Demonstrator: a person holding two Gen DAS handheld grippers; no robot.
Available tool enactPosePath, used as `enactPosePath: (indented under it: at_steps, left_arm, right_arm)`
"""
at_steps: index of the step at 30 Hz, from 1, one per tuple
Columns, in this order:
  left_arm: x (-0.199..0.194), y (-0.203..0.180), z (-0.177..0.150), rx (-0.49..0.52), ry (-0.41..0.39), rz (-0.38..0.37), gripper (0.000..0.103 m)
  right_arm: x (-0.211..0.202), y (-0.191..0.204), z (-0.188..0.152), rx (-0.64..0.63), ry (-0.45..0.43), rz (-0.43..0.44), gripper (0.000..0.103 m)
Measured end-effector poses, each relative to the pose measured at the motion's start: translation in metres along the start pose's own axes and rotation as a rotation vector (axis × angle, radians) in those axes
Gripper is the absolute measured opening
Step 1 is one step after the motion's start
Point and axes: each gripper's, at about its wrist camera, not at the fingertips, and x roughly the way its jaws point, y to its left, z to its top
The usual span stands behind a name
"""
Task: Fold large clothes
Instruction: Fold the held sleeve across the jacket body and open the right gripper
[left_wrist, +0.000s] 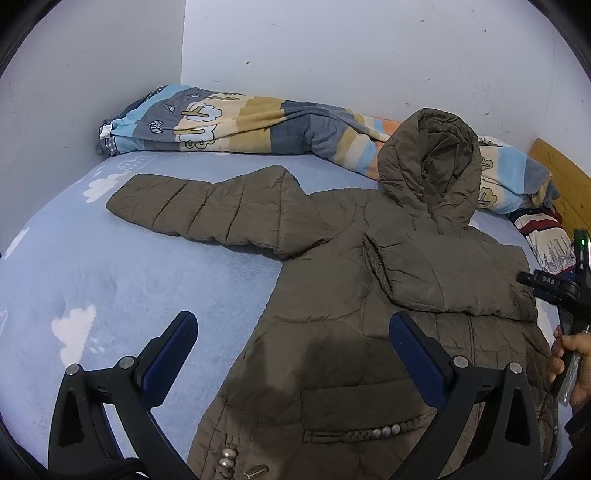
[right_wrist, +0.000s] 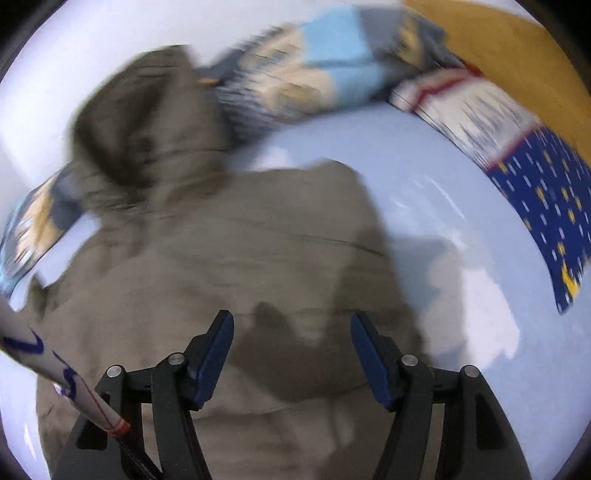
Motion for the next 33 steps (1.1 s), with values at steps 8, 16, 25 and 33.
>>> enactPosePath:
  at_steps: [8,16,25,33]
  left_arm:
    - [-0.008,0.008,0.002,-0.014,-0.012,0.001,0.103]
    - [-0.01,0.016,0.007,-0.051,-0.002,-0.013,0.103]
    - [-0.013,0.016,0.002,-0.054,0.002,-0.013,0.103]
    - [-0.011,0.02,-0.015,0.0,-0.012,0.097,0.103]
  right_arm:
    - [-0.002,0.12,-0.037,-0.228,0.016,0.112,0.07]
    - [0.031,0.154,-0.064,-0.301,0.129,0.019,0.076]
    - [-0.104,0.111,-0.089,-0.309,0.02,0.214,0.076]
    - [-0.149,0.026,-0.136,-0.278,-0.111,0.216,0.084]
